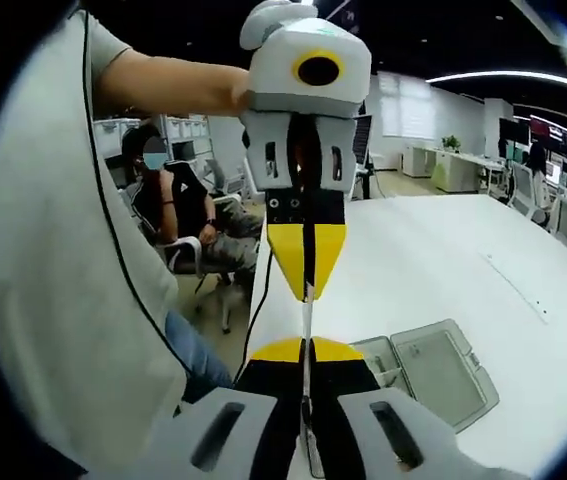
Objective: Insert the divider into the dual guide fixture by aligning both edges with the guide slots and pushing it downward to the bottom, including one-sided entry, uneven engagement, binding, and posture correction.
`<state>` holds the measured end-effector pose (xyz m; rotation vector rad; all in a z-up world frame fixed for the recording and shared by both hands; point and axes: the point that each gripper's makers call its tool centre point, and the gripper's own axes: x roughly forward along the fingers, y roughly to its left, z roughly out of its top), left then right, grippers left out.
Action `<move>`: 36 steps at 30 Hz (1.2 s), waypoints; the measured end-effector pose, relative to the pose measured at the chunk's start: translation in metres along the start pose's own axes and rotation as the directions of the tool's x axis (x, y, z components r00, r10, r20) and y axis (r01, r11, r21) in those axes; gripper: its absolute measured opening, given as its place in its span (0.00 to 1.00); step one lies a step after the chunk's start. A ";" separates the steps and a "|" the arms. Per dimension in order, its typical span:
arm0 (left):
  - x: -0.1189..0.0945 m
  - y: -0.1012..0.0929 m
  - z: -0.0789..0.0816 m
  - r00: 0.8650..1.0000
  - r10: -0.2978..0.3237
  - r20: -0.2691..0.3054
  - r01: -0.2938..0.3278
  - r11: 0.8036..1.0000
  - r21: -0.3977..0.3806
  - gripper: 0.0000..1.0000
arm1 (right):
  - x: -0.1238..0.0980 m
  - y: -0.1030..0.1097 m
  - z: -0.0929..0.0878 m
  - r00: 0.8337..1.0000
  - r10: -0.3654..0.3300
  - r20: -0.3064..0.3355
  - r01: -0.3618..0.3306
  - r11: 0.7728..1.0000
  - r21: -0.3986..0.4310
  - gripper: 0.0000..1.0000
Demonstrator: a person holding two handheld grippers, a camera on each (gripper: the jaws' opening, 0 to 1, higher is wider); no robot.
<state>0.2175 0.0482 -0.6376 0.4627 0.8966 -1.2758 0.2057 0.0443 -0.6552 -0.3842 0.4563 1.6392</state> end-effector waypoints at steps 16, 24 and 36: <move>0.006 -0.003 -0.001 0.990 -0.004 -0.138 0.011 0.999 0.044 0.00 | 0.002 -0.002 -0.009 0.999 0.003 -0.034 -0.004 1.000 -0.030 0.00; 0.005 0.000 -0.002 0.982 0.004 -0.190 0.010 0.997 0.072 0.00 | 0.000 -0.003 -0.013 0.999 0.017 -0.034 -0.017 1.000 -0.018 0.00; 0.005 0.000 0.005 0.982 0.025 -0.187 -0.005 0.995 0.102 0.00 | 0.002 -0.003 -0.013 1.000 0.014 -0.004 -0.014 1.000 0.021 0.00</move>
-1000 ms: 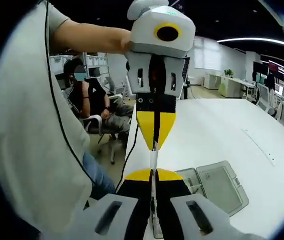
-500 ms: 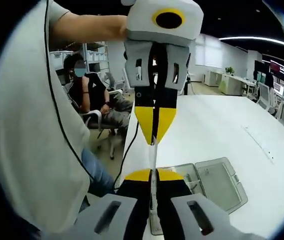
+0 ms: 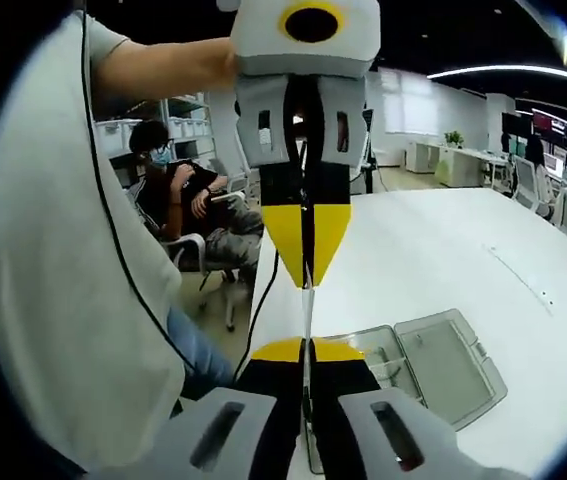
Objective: Insert the divider into the dual guide fixture by aligning both edges with the guide slots and pushing it downward to the bottom, including one-sided entry, uneven engagement, binding, and posture correction.
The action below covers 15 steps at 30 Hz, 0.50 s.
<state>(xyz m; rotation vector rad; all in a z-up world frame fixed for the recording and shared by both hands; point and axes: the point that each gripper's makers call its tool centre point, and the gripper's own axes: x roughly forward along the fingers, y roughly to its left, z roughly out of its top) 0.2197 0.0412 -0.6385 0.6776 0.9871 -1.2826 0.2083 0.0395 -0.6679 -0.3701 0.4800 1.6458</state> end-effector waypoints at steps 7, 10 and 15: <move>0.001 0.000 -0.002 1.000 0.010 -0.020 -0.009 1.000 0.021 0.00 | 0.000 -0.001 0.000 1.000 -0.003 -0.001 0.003 1.000 -0.017 0.00; 0.002 0.002 -0.006 0.999 0.018 -0.036 -0.017 0.999 0.030 0.00 | 0.000 -0.002 -0.001 1.000 -0.011 -0.009 0.011 1.000 -0.009 0.00; 0.003 0.004 -0.012 0.998 0.024 -0.062 -0.022 0.999 0.034 0.00 | -0.002 -0.005 -0.003 1.000 -0.025 -0.014 0.025 1.000 0.005 0.04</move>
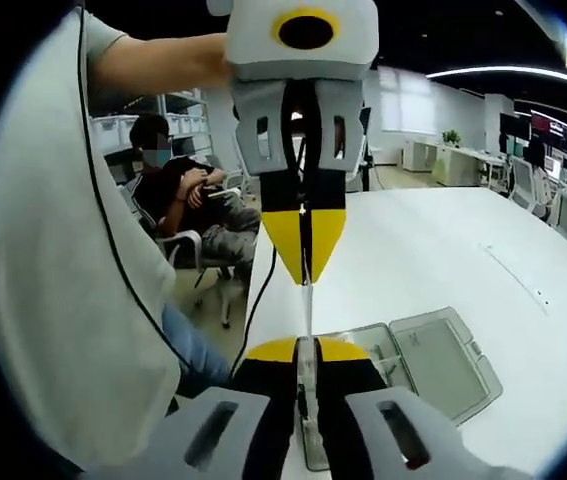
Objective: Insert the divider into the dual guide fixture by aligning both edges with the guide slots and pushing it downward to the bottom, including one-sided entry, uneven engagement, binding, and posture correction.
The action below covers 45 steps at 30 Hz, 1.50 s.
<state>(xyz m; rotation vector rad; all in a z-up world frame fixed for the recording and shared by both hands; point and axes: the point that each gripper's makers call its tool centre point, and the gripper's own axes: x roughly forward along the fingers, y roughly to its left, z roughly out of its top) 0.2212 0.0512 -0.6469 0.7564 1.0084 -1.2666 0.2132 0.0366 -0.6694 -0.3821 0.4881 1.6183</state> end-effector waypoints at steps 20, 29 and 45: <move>0.023 0.019 -0.024 0.986 0.064 -0.156 -0.059 0.998 0.032 0.00 | -0.010 -0.008 -0.005 0.996 -0.089 -0.015 0.089 0.996 -0.006 0.26; 0.033 0.022 -0.027 0.984 0.063 -0.167 -0.060 0.998 0.022 0.00 | -0.012 -0.013 -0.015 0.986 -0.159 -0.046 0.160 0.987 0.018 0.42; 0.044 0.028 -0.028 0.983 0.081 -0.165 -0.079 0.997 0.021 0.00 | -0.016 -0.014 -0.034 0.967 -0.244 -0.073 0.250 0.965 0.082 0.64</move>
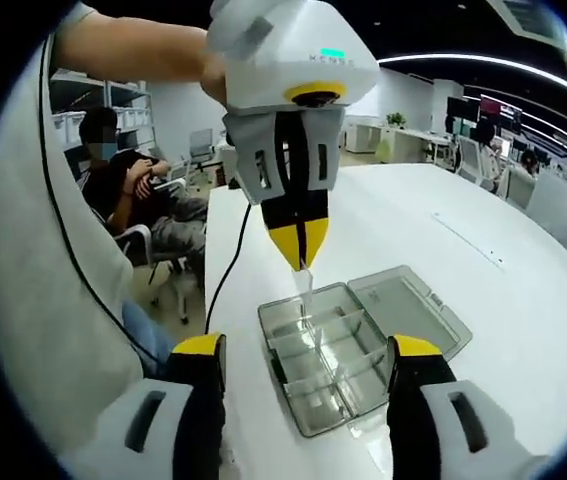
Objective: Insert the divider into the dual guide fixture by aligning both edges with the guide slots and pushing it downward to the bottom, including one-sided entry, uneven engagement, binding, and posture correction.
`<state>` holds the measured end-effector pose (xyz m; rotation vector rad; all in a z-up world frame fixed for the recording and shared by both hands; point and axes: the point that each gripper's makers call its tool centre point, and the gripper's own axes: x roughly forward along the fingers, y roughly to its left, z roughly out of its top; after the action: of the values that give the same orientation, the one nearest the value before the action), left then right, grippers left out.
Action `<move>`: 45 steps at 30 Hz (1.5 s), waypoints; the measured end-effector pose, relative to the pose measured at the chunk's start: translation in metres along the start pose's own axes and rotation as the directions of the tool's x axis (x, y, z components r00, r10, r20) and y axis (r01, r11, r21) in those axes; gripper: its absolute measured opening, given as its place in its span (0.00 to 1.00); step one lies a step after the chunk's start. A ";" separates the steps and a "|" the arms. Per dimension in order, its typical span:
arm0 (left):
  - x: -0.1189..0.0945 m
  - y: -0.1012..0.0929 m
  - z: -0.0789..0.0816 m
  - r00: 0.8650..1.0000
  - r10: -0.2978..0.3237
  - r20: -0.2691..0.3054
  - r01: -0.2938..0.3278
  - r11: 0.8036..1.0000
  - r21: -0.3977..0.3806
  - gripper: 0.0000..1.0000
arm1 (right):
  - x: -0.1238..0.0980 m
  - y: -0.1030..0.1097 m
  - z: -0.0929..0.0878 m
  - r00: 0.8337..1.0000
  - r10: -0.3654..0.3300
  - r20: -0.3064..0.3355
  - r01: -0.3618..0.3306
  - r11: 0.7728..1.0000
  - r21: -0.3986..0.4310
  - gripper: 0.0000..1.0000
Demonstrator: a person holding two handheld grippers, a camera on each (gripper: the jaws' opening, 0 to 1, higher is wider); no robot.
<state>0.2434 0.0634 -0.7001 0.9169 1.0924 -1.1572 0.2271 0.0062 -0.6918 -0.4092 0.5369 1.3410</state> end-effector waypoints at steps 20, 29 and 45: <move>0.016 0.008 -0.003 1.000 0.001 -0.031 -0.001 1.000 -0.001 0.00 | -0.001 0.006 -0.009 1.000 0.006 -0.002 -0.006 1.000 0.015 0.69; 0.022 0.007 -0.004 0.999 -0.007 -0.038 0.006 1.000 -0.004 0.00 | -0.001 0.006 -0.008 1.000 0.014 0.001 -0.014 1.000 0.013 0.69; 0.027 0.008 -0.007 0.999 -0.005 -0.054 0.004 1.000 -0.011 0.00 | -0.004 0.008 -0.009 1.000 0.019 0.000 -0.019 1.000 0.021 0.69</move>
<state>0.2519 0.0657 -0.7278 0.9429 1.1442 -1.1347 0.2178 -0.0011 -0.6968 -0.3876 0.5564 1.3527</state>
